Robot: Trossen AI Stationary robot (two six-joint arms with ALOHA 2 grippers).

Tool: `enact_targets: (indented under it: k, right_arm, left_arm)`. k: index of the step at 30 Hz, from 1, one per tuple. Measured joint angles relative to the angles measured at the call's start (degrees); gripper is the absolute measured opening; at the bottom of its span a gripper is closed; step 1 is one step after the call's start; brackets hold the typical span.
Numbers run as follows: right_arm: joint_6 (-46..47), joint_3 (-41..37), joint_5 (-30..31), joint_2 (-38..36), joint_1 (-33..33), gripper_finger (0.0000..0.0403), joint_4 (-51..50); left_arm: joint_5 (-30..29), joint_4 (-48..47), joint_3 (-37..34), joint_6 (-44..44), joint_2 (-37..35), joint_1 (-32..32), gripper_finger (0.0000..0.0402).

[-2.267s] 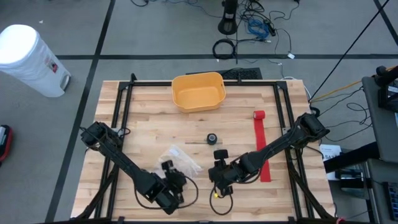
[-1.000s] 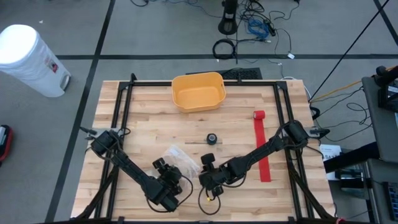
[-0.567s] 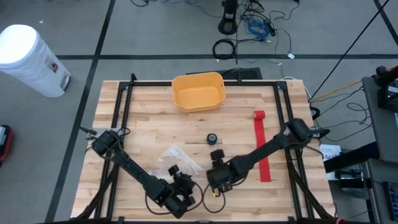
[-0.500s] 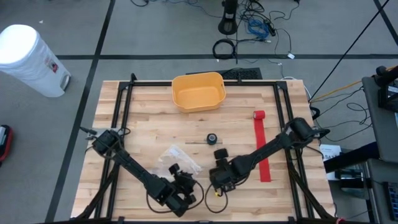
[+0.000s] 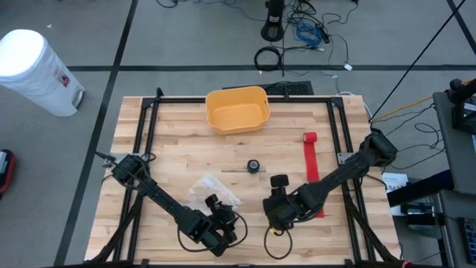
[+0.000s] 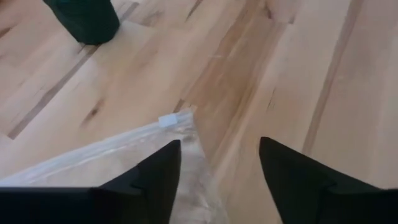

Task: Roll bandage
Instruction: Open the transparent zip bag

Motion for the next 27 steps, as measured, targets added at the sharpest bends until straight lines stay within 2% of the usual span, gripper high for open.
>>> enact_targets:
  k: [4, 8, 17, 20, 27]
  right_arm:
    - [-0.44, 0.00, 0.93, -1.17, 0.56, 0.0148, 0.52]
    - [-0.53, 0.00, 1.03, -1.43, 0.73, 0.0148, 0.76]
    - [-0.57, 0.00, 1.02, -1.43, 0.76, 0.0148, 2.04]
    - [-1.07, 0.00, 1.04, -1.43, 0.76, 0.0148, 2.97]
    - [-2.12, 0.00, 1.03, -1.43, 0.76, 0.0148, 4.42]
  left_arm:
    - [-0.40, -0.05, -0.71, 0.05, 0.00, 0.62, 0.0272]
    - [0.07, -0.04, -1.61, 0.46, 0.04, 1.11, 0.0290]
    - [3.34, 0.34, -3.50, 2.05, 0.04, 1.15, 0.0293]
    - [5.12, 3.46, -4.88, 3.28, 0.04, 1.15, 0.0293]
    - [5.00, 3.83, -6.34, 3.41, 0.09, 1.38, 0.0293]
